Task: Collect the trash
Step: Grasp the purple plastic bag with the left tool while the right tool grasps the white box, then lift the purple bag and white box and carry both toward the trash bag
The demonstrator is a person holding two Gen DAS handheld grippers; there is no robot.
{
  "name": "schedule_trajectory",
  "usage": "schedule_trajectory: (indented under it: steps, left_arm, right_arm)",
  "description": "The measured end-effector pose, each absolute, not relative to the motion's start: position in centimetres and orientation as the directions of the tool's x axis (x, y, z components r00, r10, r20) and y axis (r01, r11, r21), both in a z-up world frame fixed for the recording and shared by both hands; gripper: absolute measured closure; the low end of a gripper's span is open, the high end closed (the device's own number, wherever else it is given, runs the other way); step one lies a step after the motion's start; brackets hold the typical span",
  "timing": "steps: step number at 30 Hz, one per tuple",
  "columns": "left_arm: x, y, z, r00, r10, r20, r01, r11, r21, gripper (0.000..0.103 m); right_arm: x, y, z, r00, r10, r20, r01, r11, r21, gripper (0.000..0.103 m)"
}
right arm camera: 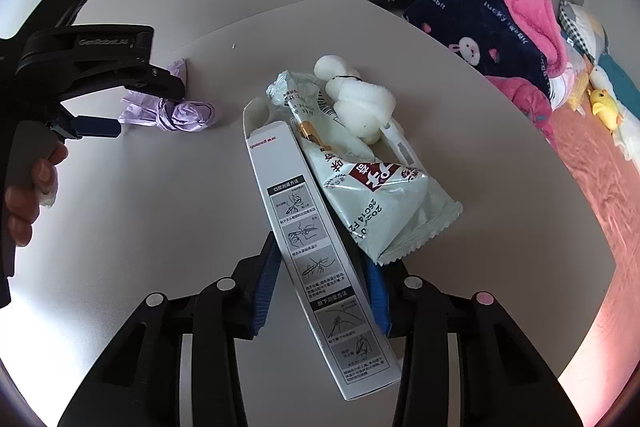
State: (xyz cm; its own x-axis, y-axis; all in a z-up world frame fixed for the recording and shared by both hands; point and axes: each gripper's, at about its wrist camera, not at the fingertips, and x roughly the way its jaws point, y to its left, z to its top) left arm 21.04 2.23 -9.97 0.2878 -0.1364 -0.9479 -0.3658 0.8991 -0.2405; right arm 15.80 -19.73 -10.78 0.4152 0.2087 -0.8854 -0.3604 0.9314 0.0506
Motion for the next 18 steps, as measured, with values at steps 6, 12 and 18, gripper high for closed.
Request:
schedule_trajectory:
  steps: [6, 12, 18]
  left_arm:
    - [22.0, 1.6, -10.0, 0.245, -0.012, -0.969, -0.411, 0.904, -0.115, 0.014]
    - [21.6, 1.5, -9.3, 0.311, 0.0, -0.95, -0.357, 0.927, -0.117, 0.052]
    - [20.2, 3.5, -9.2, 0.372, -0.088, -0.924, -0.357, 0.906, -0.23, 0.071]
  right_arm:
    - [15.0, -19.7, -10.8, 0.401, 0.222, -0.889, -0.361, 0.93, 0.069, 0.071]
    - [14.1, -20.2, -10.5, 0.393, 0.225, -0.892, -0.339, 0.937, 0.088, 0.071]
    - [13.3, -20.8, -10.3, 0.375, 0.268, -0.888, -0.306, 0.939, 0.154, 0.071]
